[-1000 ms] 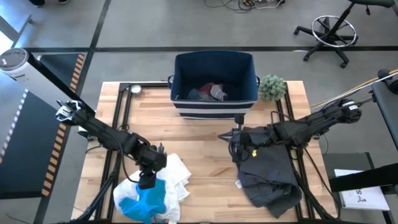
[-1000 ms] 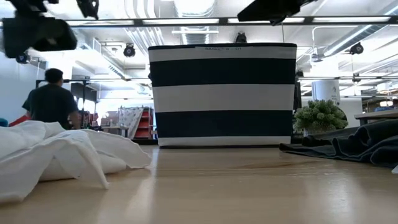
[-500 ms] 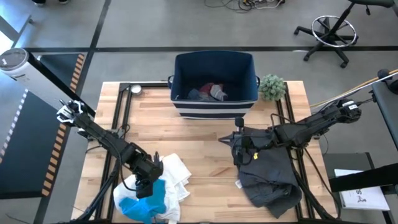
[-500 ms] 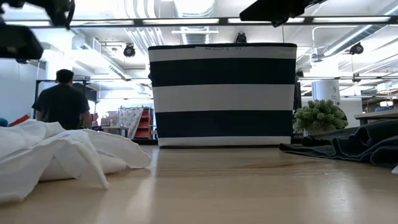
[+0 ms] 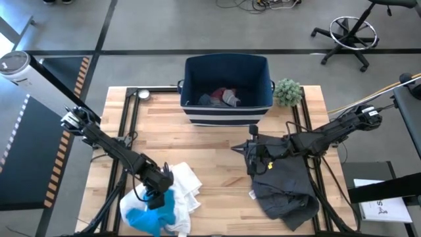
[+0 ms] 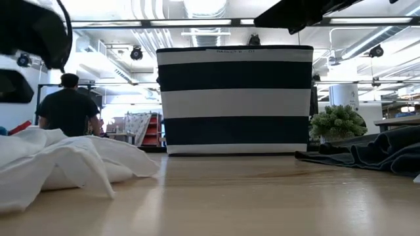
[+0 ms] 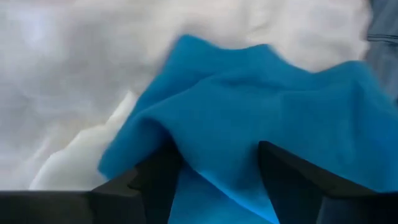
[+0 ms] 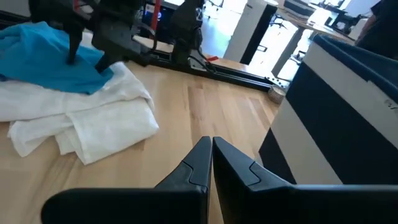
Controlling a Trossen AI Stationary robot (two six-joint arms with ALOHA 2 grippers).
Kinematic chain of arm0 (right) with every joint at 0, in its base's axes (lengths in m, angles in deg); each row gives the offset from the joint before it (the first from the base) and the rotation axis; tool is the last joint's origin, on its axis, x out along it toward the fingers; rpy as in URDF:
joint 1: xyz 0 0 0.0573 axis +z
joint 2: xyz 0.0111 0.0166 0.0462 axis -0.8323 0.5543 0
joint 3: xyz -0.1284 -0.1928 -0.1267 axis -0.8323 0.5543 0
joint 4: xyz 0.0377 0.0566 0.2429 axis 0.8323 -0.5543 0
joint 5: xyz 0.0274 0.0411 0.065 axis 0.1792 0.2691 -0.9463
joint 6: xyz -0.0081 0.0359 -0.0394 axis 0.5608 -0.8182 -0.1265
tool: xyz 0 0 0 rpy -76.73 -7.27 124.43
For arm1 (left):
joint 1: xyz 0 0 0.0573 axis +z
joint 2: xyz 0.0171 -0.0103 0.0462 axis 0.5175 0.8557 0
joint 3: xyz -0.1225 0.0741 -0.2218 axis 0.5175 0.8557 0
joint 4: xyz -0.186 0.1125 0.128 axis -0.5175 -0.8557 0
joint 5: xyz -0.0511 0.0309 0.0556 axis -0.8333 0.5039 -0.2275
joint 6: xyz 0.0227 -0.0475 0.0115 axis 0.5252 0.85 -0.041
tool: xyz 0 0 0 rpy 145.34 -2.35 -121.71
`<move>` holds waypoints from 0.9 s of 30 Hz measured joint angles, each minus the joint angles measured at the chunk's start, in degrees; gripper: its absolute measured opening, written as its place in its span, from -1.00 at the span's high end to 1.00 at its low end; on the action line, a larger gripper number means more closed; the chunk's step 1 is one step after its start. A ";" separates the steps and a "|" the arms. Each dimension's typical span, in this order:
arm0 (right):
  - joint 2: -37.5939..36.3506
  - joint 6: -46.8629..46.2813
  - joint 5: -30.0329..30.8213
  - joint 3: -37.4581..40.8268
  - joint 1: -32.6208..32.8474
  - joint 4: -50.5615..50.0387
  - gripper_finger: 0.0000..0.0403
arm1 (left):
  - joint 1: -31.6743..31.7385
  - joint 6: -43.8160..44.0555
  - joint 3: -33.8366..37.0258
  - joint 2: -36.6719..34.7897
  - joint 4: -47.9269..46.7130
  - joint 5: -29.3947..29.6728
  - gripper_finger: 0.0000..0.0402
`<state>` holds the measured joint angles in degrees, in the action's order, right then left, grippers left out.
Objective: Sort clothes
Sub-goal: Put the blue underwear into the blue bin
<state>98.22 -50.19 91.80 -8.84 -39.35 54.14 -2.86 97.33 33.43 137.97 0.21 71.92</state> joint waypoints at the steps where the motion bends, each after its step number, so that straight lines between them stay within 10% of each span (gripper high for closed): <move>1: 0.00 0.01 0.65 0.02 0.00 0.07 1.00 | 0.00 0.06 0.29 0.23 0.00 -0.21 0.04; 12: 0.00 0.44 1.32 0.05 0.00 0.00 1.00 | 0.60 -12.11 -9.70 1.56 -7.25 -6.10 0.93; 27: 0.00 0.46 1.33 0.05 0.02 -0.06 1.00 | 9.32 -31.05 -34.98 1.56 -31.23 16.74 0.99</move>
<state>98.22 -49.73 93.13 -8.79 -39.32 54.07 6.46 66.29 -1.55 139.53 -31.02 88.67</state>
